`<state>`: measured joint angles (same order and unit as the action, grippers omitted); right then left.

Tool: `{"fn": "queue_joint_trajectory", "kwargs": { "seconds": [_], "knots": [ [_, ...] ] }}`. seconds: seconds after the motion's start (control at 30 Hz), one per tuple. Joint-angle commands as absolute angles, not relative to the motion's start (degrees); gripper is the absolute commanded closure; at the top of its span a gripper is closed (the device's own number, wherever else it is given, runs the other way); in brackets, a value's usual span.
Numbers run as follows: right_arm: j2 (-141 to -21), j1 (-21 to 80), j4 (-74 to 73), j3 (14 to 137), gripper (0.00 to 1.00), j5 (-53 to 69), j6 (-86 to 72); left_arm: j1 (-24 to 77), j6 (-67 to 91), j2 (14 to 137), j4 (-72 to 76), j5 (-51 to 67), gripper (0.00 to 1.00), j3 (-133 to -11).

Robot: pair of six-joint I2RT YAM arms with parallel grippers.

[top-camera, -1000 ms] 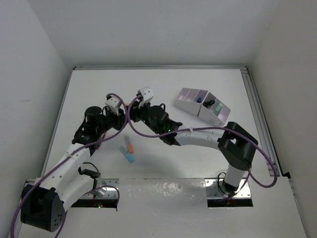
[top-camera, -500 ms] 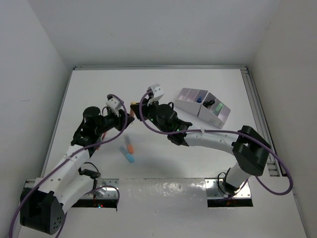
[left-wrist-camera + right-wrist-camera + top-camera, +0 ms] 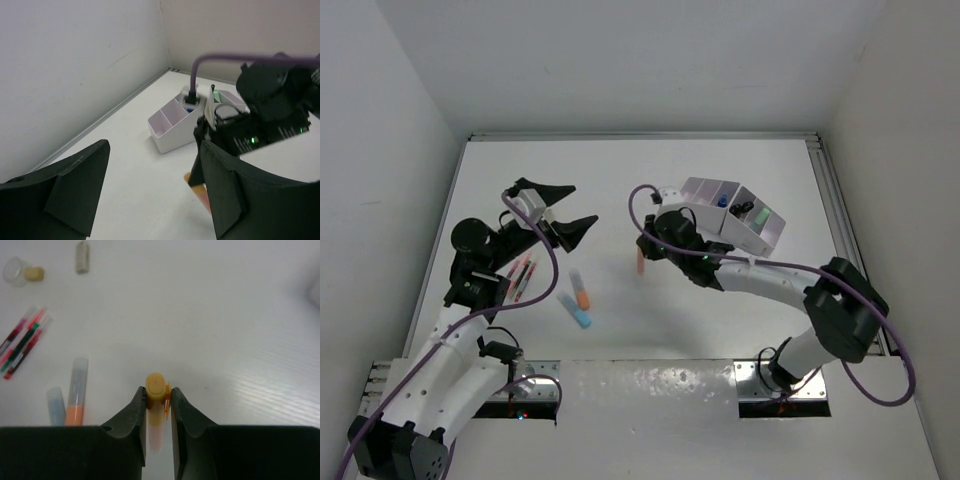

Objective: Sort the stationery into containers
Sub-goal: Close the pen cap on the pen, then place the pen in the storage box.

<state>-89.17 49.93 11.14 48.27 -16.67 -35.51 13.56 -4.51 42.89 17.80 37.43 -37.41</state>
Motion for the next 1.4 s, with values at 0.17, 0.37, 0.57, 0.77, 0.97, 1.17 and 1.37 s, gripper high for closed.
{"fn": "queue_joint_trajectory", "kwargs": {
  "seconds": [0.17,0.37,0.57,0.77,0.97,1.17,1.37],
  "knots": [
    [-73.6,39.7,5.9,48.8,1.0,-24.8,-33.8,13.6,-3.9,42.5,16.2,32.6,0.29,-37.5],
    [-62.9,29.7,3.2,45.4,1.0,-42.8,-29.4,13.6,-3.2,42.1,6.4,17.4,0.29,-36.0],
    [-61.7,16.3,6.1,43.7,1.0,-42.1,-26.9,13.6,-4.6,40.3,1.9,14.4,0.29,-34.5],
    [-66.3,8.2,14.7,41.2,1.0,-33.2,-25.2,13.4,-4.8,39.3,0.4,14.9,0.29,-33.8],
    [-71.4,5.0,18.5,41.6,1.0,-27.4,-25.1,13.4,-6.2,39.1,-2.0,14.2,0.29,-33.7],
    [-74.2,5.2,21.3,39.6,1.0,-23.9,-26.7,13.4,-6.3,40.1,-2.0,14.2,0.29,-33.6],
    [-75.9,5.2,22.1,36.6,0.79,-20.1,-26.1,13.4,-7.4,40.1,-2.6,13.4,0.29,-33.4]
  ]
}}
